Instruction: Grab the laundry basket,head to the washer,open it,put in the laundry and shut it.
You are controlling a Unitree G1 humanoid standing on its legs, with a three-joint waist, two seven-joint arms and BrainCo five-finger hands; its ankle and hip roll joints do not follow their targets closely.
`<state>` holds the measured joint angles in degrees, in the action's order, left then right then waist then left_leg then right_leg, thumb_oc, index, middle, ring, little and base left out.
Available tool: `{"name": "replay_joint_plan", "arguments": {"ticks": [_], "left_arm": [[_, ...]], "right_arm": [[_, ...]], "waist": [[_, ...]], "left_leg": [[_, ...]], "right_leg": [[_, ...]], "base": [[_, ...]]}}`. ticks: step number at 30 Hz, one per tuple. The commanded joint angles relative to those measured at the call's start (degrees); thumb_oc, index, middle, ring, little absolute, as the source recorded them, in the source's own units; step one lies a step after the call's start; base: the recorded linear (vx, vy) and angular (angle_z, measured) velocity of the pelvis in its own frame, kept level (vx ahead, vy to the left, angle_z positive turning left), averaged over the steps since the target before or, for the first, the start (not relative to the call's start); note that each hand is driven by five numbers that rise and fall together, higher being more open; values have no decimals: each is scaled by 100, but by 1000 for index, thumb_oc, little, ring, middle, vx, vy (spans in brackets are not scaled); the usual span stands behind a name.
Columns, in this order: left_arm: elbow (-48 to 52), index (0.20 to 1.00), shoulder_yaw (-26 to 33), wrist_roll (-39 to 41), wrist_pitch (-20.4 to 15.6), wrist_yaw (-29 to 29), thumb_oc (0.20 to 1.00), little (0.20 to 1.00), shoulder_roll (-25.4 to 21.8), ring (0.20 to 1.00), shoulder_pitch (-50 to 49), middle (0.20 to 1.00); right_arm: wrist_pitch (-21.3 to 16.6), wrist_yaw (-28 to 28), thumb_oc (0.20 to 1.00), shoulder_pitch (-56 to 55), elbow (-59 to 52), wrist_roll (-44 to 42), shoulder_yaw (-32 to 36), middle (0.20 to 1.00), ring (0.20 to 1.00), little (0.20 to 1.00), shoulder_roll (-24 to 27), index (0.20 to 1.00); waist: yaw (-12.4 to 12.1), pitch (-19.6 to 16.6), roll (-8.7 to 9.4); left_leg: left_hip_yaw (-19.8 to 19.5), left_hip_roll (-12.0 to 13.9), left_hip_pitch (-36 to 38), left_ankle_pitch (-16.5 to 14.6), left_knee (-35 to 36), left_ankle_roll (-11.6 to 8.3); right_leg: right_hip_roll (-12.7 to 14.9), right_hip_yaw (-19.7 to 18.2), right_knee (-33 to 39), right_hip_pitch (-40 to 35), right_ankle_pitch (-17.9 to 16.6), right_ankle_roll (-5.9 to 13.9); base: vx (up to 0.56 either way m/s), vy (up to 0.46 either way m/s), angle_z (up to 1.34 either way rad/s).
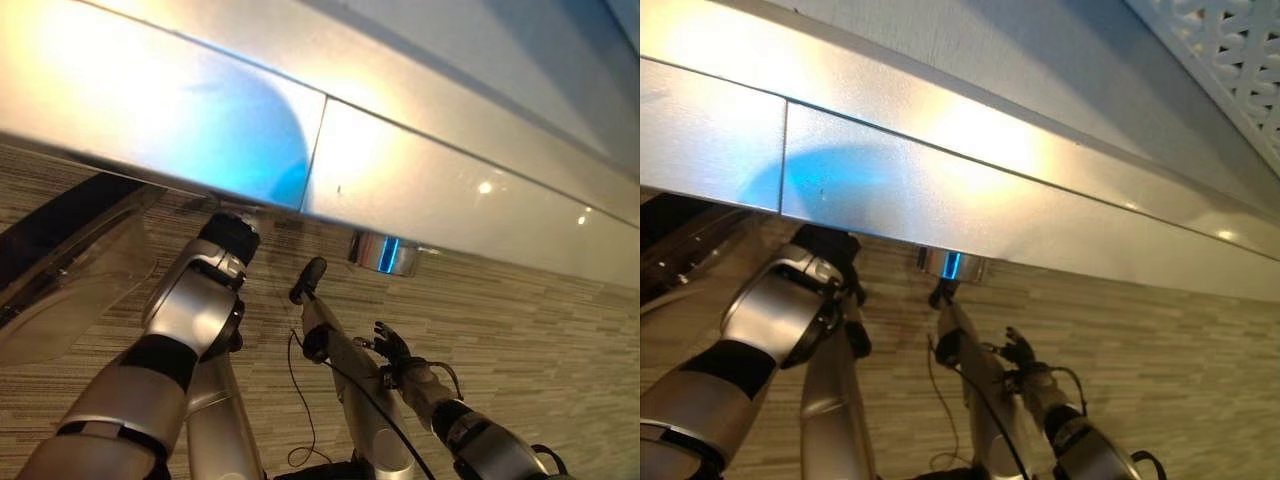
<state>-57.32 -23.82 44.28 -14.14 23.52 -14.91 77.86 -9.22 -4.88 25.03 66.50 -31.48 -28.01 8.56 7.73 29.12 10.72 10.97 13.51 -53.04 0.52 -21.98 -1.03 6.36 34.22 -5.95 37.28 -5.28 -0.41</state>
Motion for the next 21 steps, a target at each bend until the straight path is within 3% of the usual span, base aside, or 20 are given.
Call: {"name": "replay_joint_plan", "arguments": {"ticks": [1,3,6,10,11,12,14,16,17,20,21], "left_arm": [[74,200,171,763,-450,-63,200,200,-238,200,1296,200],[371,200,91,907,-483,110,200,200,-684,200,1388,200],[98,200,61,1260,-442,239,200,200,-1172,200,1820,200],[-139,200,190,1654,-456,461,200,200,-1354,200,2325,200],[-82,460,189,1806,-558,487,460,460,-1394,460,2476,460],[-105,1000,103,1888,-558,477,1000,1000,-1458,1000,2667,1000],[-133,1000,-99,1935,-449,398,1000,1000,-1873,1000,2924,1000],[-614,1000,-529,1473,164,81,1000,1000,-2256,1000,3008,1000],[-1078,1000,-1191,610,747,-463,1000,1000,-2593,1000,2985,1000],[-1445,1000,-1851,-396,1241,-1210,1000,1000,-2755,1000,2706,1000],[-1583,1000,-2262,-1182,1450,-1519,1000,1000,-2763,1000,2515,1000]], "right_arm": [[36,-84,1000,-377,-500,-317,350,1000,1000,1000,637,1000],[70,-134,1000,-664,-2245,-423,275,1000,1000,1000,1033,1000],[61,4,1000,-1507,-3743,-528,308,1000,1000,1000,1646,1000],[256,140,1000,-2185,-4924,-513,133,1000,1000,1000,2255,1000],[289,168,1000,-2246,-5085,-503,95,1000,1000,1000,2373,1000],[339,177,1000,-2284,-5165,-528,99,1000,1000,1000,2482,1000],[373,232,1000,-2439,-5473,-572,223,1000,1000,1000,2684,1000],[413,281,1000,-2615,-5783,-573,361,1000,1000,1000,2965,1000],[487,358,1000,-2878,-6032,-499,555,1000,1000,1000,3163,1000],[618,499,1000,-3119,-6218,-442,697,1000,1000,1000,3270,1000],[695,573,1000,-3116,-6165,-469,706,1000,1000,1000,3214,1000]], "waist": [[-86,58,-265],[-13,-23,-248],[72,-95,-161],[58,-234,-190],[50,-271,-193],[65,-317,-219],[88,-391,-248],[82,-454,-287],[47,-476,-336],[-54,-522,-419],[-109,-535,-448]], "left_leg": [[-186,31,-169,782,920,-403],[-222,103,-436,748,746,-416],[-325,202,-727,708,542,-446],[-475,253,-1024,648,313,-474],[-504,259,-1083,643,293,-483],[-518,280,-1132,635,268,-489],[-535,320,-1249,624,221,-511],[-525,359,-1297,618,175,-516],[-510,377,-1311,633,163,-507],[-502,346,-1300,688,269,-499],[-496,313,-1260,697,325,-510]], "right_leg": [[180,-176,-1609,-117,1695,375],[204,-209,-1816,153,1771,330],[198,-215,-2056,418,1862,261],[197,-202,-2281,687,2018,171],[189,-212,-2299,730,2034,162],[184,-218,-2319,792,2038,153],[156,-244,-2349,922,2038,133],[121,-265,-2302,950,2029,95],[108,-247,-2241,921,2004,67],[75,-208,-2109,890,1992,25],[45,-212,-1998,847,1961,21]], "base": [[-21,-25,-11],[-27,-17,-6],[-3,-78,-8],[19,-79,-6],[10,-48,-1],[6,-44,-2],[4,-34,-5],[-4,-25,-10],[-6,-33,-13],[-6,-50,-13],[-19,-54,7]]}}
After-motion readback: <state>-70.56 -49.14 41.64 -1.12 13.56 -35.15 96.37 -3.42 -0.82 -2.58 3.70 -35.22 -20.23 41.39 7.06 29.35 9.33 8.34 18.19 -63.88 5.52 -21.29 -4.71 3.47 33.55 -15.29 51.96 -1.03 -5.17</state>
